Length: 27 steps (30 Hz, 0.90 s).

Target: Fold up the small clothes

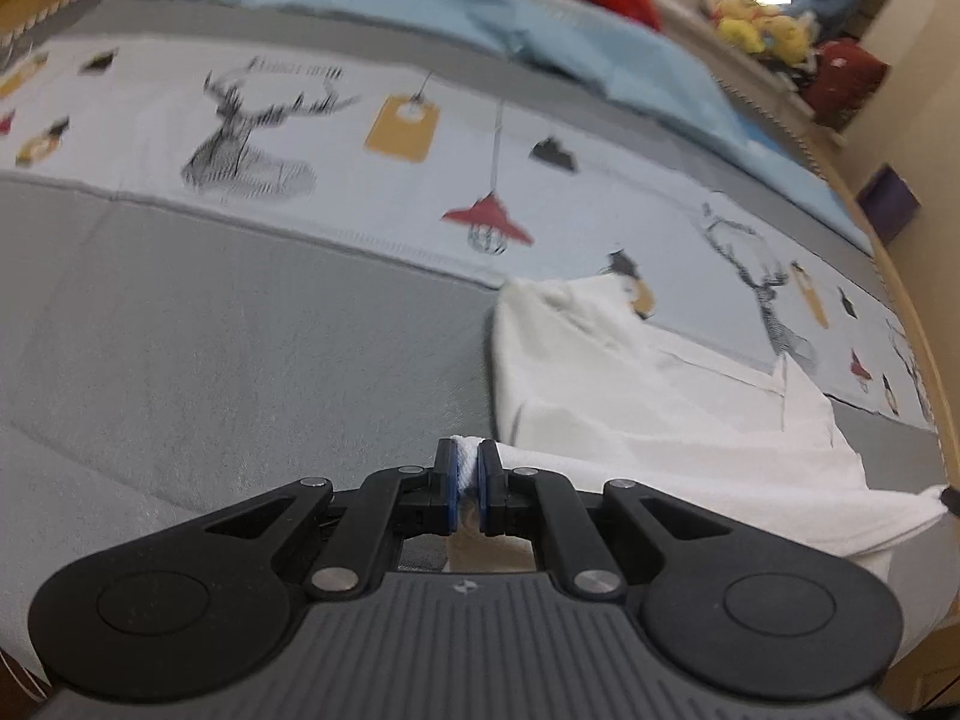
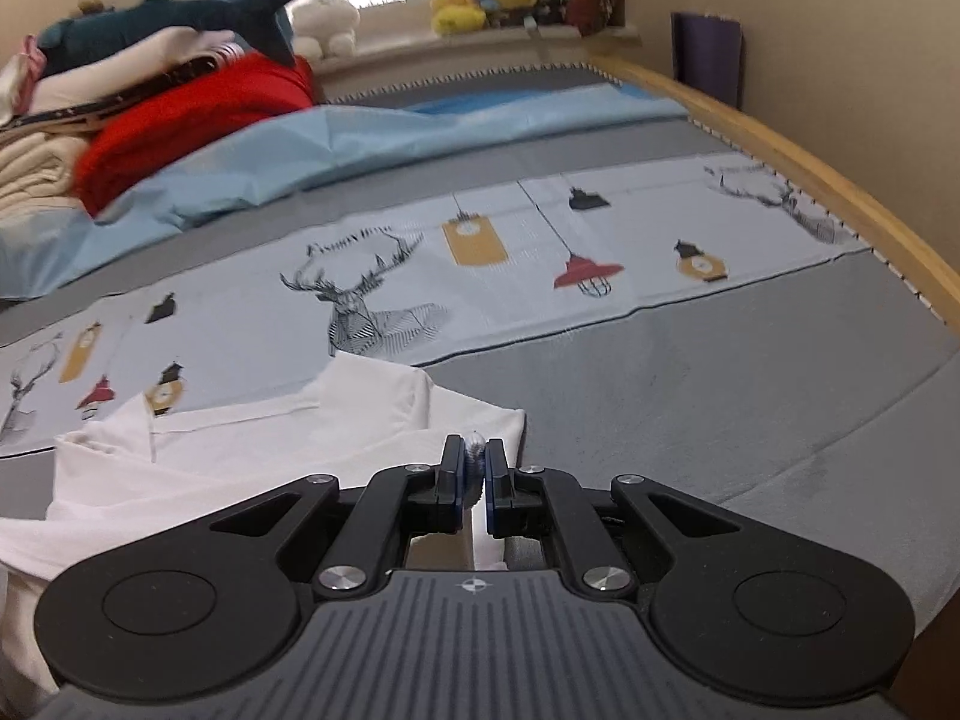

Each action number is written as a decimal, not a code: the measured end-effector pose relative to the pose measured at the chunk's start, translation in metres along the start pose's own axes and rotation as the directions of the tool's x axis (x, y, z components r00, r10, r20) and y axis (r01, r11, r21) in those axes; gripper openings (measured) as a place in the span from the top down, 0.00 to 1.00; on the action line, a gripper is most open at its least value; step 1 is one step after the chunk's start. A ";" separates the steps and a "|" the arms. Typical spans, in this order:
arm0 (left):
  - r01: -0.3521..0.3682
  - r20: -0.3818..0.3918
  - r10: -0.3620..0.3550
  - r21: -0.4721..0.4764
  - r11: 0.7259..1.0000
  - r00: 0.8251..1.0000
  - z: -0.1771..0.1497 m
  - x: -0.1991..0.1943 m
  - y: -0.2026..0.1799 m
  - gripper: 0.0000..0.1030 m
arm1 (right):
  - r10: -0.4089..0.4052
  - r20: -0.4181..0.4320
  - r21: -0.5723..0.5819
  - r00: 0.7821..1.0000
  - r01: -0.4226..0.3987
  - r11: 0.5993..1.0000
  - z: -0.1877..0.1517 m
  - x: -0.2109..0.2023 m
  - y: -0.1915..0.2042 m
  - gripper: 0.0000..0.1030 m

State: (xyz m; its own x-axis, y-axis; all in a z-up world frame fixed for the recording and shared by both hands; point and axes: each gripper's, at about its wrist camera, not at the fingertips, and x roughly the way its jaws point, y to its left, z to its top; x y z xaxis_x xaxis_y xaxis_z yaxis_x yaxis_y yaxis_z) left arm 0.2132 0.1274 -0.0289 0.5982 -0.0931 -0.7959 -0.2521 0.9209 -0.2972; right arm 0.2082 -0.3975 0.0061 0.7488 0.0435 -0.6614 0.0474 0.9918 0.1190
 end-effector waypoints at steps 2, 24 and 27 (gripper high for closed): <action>-0.003 -0.014 0.003 -0.026 1.000 1.000 0.005 0.007 0.002 0.94 | -0.009 -0.011 0.010 1.000 0.009 1.000 0.004 0.011 0.002 0.95; -0.089 -0.060 0.086 -0.043 0.995 0.994 -0.001 -0.006 0.028 0.67 | -0.115 -0.010 -0.067 0.993 0.114 0.991 -0.007 -0.002 -0.013 0.84; -0.104 -0.067 0.103 -0.016 0.994 0.992 -0.005 -0.008 0.029 0.66 | -0.120 -0.018 -0.063 0.993 0.119 0.991 -0.011 -0.006 -0.019 0.83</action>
State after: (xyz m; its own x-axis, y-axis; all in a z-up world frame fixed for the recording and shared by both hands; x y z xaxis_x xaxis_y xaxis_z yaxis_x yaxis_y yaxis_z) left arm 0.1979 0.1527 -0.0339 0.5166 -0.0233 -0.8559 -0.3252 0.9194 -0.2213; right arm 0.1957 -0.4149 0.0000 0.7259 -0.0738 -0.6839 0.0944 0.9955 -0.0073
